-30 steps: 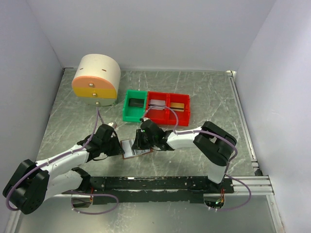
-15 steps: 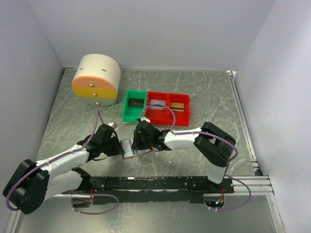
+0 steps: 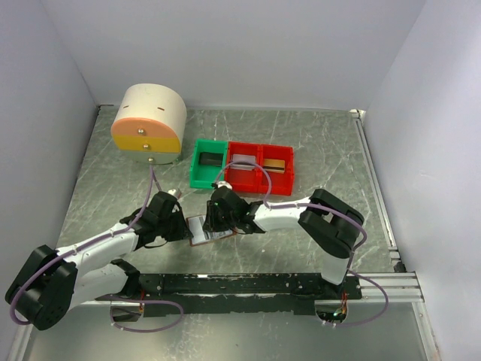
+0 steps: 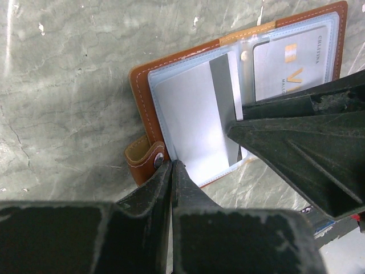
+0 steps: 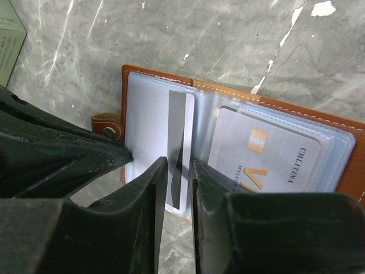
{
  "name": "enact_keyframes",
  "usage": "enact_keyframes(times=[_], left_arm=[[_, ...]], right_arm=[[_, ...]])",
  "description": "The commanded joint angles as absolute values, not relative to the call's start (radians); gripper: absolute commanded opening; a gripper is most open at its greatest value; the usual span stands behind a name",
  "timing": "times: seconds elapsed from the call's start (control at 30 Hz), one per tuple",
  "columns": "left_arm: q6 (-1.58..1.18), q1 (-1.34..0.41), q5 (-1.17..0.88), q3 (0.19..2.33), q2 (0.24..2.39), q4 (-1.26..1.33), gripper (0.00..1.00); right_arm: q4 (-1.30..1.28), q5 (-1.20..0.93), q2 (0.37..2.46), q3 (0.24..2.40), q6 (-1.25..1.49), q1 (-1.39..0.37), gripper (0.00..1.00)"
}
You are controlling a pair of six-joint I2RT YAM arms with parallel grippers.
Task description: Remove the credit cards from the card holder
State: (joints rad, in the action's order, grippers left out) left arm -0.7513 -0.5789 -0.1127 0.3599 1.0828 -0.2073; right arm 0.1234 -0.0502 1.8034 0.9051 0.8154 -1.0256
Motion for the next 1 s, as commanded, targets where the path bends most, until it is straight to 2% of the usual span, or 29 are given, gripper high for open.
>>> enact_keyframes(times=[0.0,0.2,0.97], left_arm=[[-0.73,-0.583,-0.076,0.352,1.096,-0.233,0.12],[-0.732,-0.583,-0.072,0.348,1.086,-0.24,0.12],[-0.75,-0.583,-0.099,0.338,1.03,-0.245,0.14]], right_arm=[[0.237,-0.125,1.812,0.85,0.843,-1.02,0.2],[0.382,-0.2,1.782,0.78,0.896,-0.997,0.0],[0.405,-0.202,1.672,0.661,0.912,-0.935,0.0]])
